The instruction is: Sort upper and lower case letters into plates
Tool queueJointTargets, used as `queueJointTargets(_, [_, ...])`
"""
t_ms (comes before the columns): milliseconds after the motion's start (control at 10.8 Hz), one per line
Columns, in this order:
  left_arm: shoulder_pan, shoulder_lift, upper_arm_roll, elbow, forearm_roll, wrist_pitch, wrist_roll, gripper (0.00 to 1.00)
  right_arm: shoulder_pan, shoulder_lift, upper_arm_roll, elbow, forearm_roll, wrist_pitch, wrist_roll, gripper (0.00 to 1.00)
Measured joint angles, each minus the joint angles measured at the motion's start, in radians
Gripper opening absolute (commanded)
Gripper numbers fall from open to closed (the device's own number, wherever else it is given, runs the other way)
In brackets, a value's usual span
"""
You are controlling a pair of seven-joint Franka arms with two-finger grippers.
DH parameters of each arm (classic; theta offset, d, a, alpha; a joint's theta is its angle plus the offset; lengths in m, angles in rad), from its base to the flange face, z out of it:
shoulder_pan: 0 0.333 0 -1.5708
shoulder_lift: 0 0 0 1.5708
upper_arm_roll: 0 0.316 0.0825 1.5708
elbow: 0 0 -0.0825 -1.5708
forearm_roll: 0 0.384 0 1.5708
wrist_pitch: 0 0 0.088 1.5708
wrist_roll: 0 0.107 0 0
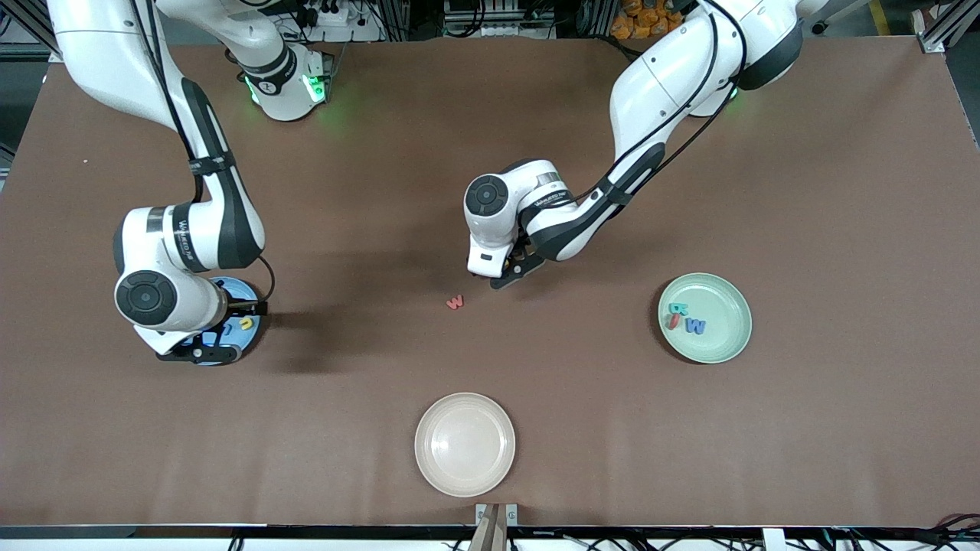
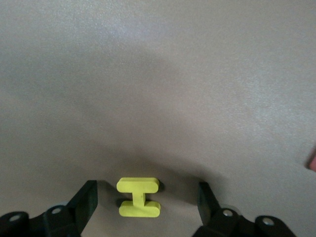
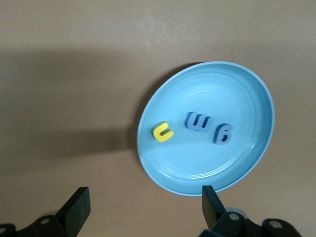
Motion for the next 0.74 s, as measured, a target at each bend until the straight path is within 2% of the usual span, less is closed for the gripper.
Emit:
queueJointTargets(369, [-0.001,-0.004,0.000,0.002,0.000,0.012,-0.001,0.53,0.032,0.024,0.003,-0.001,0.091,0.062,0.017,1.00])
queueJointTargets(646, [-0.003,-0.006,-0.001,0.004,0.005,0.021,-0.001,0.30,0.077,0.033,0.006,-0.001,0.144,0.102,0.128,1.00])
queueJointTargets(738, [-0.004,-0.006,-0.001,0.004,0.014,0.021,-0.001,0.16,0.096,0.038,0.007,-0.001,0.150,0.120,0.188,1.00])
